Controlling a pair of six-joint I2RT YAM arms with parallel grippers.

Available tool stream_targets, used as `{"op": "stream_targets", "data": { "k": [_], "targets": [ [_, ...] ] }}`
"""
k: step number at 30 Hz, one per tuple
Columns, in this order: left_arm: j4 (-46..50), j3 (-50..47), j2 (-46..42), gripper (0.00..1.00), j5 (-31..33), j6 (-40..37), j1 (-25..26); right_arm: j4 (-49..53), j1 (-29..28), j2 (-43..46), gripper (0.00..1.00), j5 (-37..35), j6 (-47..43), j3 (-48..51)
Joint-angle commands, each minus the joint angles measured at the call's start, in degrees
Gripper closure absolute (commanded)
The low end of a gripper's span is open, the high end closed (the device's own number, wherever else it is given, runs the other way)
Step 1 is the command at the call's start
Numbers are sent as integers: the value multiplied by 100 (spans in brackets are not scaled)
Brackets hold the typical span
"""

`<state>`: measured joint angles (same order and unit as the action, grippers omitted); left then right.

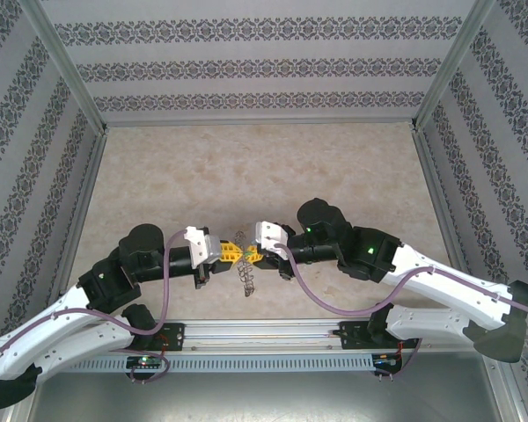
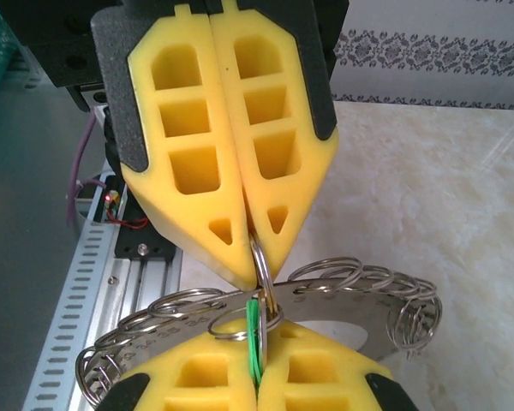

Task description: Put the keys on the keyring

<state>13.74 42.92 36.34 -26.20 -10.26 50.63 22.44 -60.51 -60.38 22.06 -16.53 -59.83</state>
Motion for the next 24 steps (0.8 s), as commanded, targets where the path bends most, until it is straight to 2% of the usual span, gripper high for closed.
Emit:
{"op": "stream_targets", "data": {
  "k": [1, 17, 18, 22, 24],
  "targets": [
    [-76, -28, -31, 100, -50, -24, 26, 226, 6, 83, 100, -247, -205, -297],
    [-116, -52, 321, 100, 66, 94, 19, 883, 26, -38, 100, -357, -364, -728],
    [-110, -58, 314, 95, 124, 111, 26, 909, 50, -52, 100, -427, -338, -781],
    [-217, -247, 220, 62, 814, 291, 26, 971, 375, -238, 100, -574, -79, -923],
    [-411, -473, 111, 55, 1231, 363, 25, 999, 576, -391, 100, -593, 67, -989]
  ]
}}
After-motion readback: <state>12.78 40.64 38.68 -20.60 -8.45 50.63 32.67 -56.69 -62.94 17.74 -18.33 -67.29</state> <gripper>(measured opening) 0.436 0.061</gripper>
